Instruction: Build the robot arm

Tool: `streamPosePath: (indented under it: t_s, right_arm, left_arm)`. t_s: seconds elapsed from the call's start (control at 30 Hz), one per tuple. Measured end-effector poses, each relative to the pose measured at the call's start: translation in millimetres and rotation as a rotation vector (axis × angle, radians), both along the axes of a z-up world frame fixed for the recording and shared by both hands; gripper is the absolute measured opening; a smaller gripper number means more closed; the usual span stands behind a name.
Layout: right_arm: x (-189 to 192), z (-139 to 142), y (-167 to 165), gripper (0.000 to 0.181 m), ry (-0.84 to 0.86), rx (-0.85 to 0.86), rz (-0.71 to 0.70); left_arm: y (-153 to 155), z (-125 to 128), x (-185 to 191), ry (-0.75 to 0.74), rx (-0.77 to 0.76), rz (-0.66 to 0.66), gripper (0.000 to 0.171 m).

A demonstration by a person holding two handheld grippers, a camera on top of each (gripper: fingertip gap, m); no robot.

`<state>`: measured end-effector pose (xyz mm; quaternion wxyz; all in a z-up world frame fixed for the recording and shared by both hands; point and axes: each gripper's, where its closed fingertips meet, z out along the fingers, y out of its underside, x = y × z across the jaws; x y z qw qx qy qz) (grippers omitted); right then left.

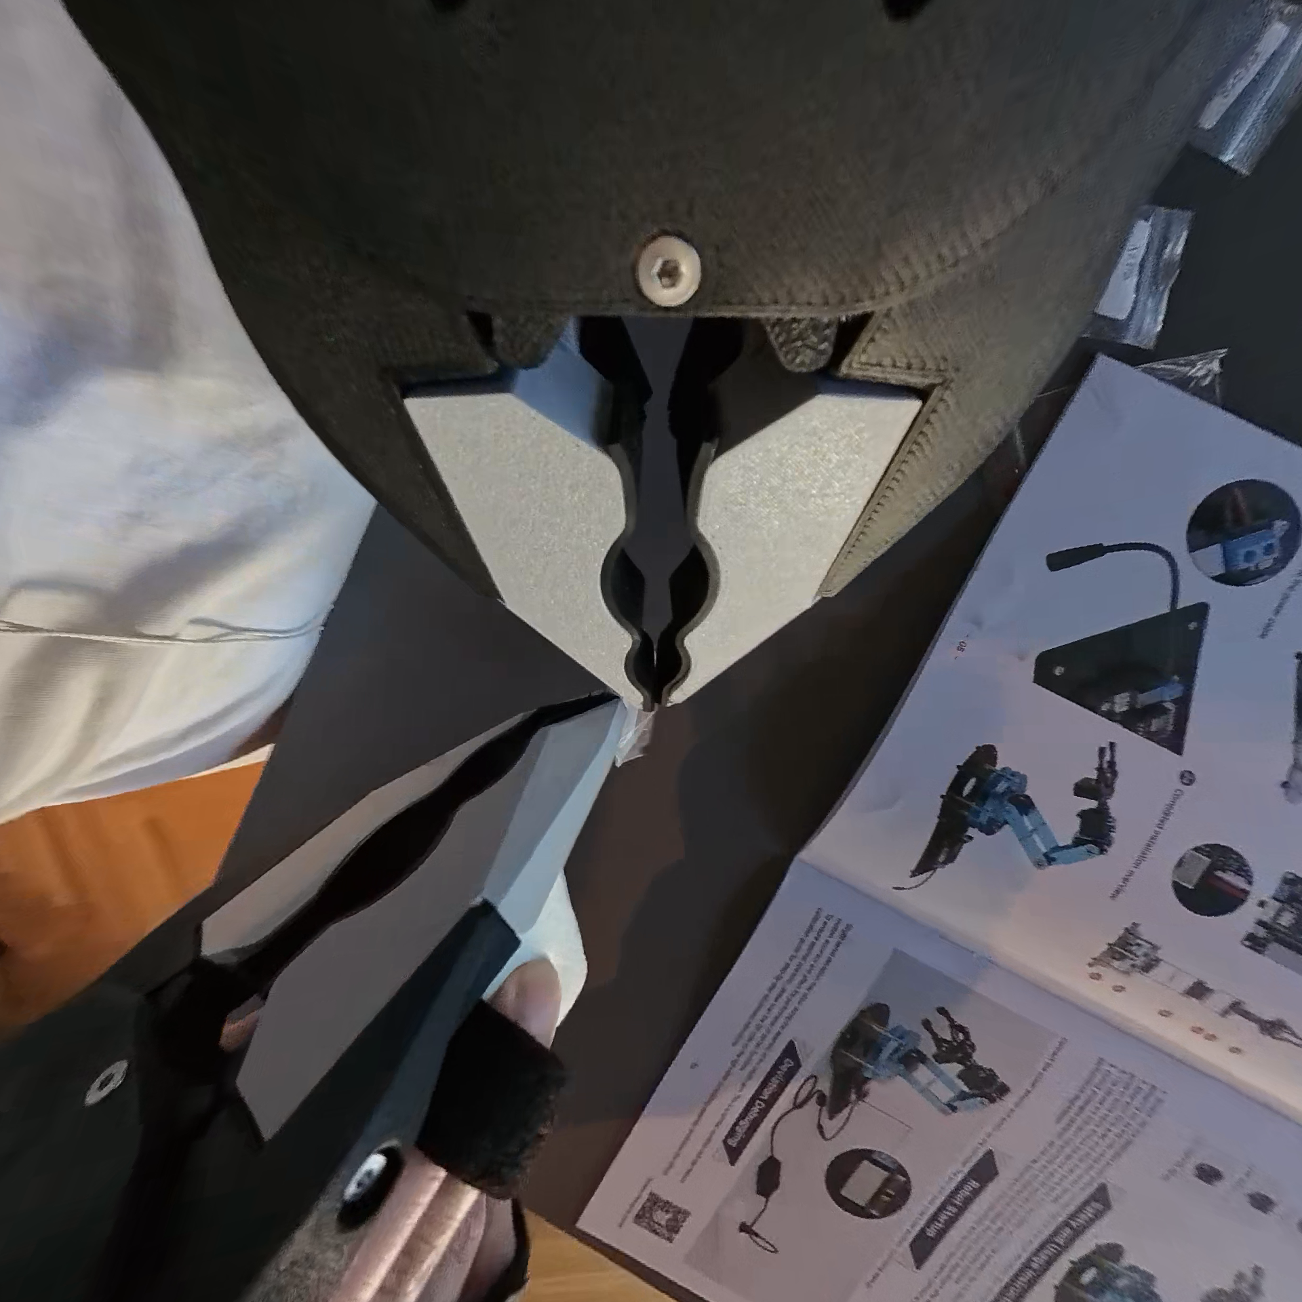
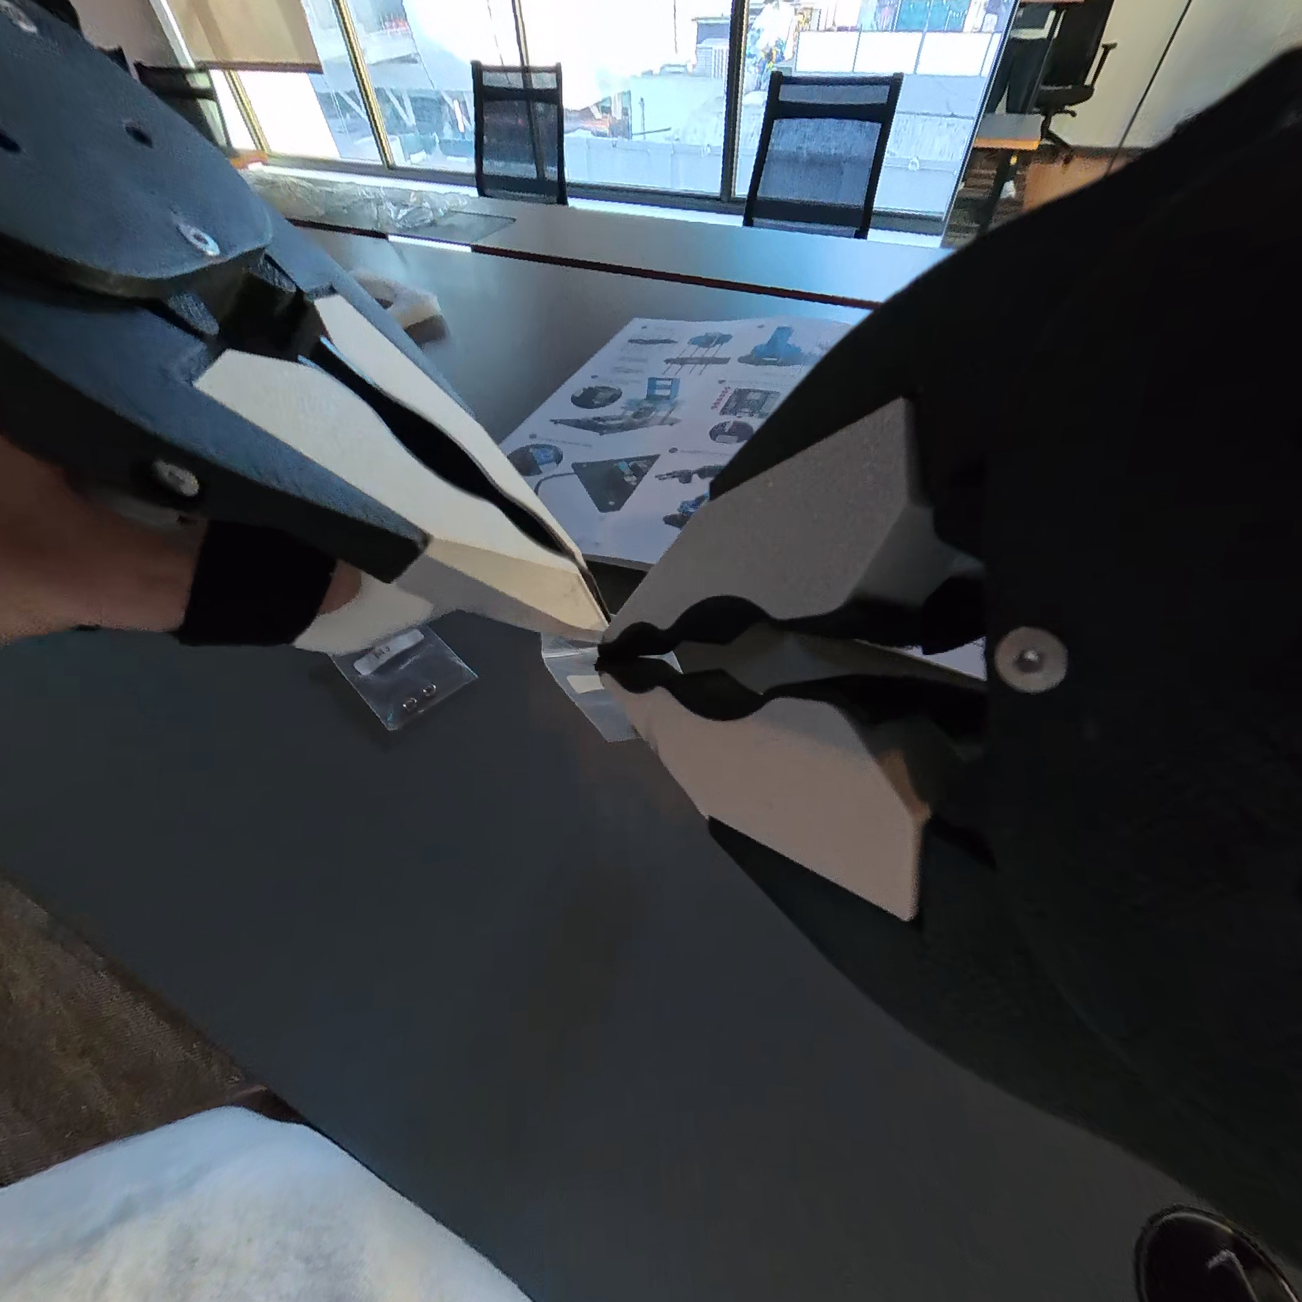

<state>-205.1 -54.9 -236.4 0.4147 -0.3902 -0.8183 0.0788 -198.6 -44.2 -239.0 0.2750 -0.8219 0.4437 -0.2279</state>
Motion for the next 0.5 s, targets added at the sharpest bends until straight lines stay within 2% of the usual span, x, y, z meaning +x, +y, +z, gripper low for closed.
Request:
streamPosePath:
  t_s: [0.27,0.37,0.43,0.5]
  right_arm:
    - [2.1,-4.0,-8.6,0.0,-0.036,-0.069,0.014]
    - [0.8,1.6,-5.8,0.0,-0.006,-0.078,0.01]
    - [6.3,-5.1,1.0,0.0,-0.062,-0.117,-0.033]
    - [3.8,3.1,2.0,0.0,0.001,-0.097,-0.012]
  left_arm:
    - [10.2,-4.0,-2.5,0.087,0.137,0.06,0.0]
    - [9.2,-1.0,-0.7,0.072,0.123,0.068,0.0]
    - [8.5,3.0,0.7,0.026,0.084,0.074,0.0]
    - [10.7,6.4,-0.6,0.008,0.078,0.081,0.0]
